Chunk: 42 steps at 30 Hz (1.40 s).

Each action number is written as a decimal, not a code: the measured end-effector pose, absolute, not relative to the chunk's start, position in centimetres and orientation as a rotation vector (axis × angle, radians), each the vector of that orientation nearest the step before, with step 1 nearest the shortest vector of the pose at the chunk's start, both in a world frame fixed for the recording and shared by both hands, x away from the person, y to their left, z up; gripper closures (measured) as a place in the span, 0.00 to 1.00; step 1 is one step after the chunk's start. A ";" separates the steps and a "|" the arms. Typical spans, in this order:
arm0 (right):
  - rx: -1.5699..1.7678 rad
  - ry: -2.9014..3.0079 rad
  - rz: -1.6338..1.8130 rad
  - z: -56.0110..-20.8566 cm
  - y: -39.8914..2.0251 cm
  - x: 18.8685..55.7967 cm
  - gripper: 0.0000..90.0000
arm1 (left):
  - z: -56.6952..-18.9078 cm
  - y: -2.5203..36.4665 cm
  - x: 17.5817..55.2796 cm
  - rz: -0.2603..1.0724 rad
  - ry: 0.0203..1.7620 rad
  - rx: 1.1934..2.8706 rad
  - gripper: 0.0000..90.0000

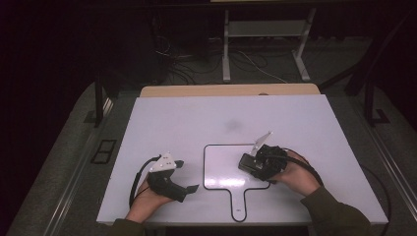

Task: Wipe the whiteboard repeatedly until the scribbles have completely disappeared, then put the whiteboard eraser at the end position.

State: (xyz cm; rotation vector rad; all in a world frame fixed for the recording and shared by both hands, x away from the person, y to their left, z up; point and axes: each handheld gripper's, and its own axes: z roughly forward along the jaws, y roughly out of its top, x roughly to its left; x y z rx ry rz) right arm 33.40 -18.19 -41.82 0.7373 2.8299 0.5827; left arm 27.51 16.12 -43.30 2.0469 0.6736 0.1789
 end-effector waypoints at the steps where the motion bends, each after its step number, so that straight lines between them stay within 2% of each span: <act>1: 0.761 2.835 0.596 -41.8 -18.2 33.5 0.43 | -43.3 16.1 27.5 0.177 0.674 2.047 0.00; 13: 0.623 2.893 0.610 -41.8 -16.3 32.1 0.43 | -43.3 16.1 27.5 0.178 0.670 2.050 0.00; 42: 0.781 2.847 0.824 -39.7 -19.5 34.1 0.43 | -43.4 16.1 27.6 0.174 0.670 2.051 0.00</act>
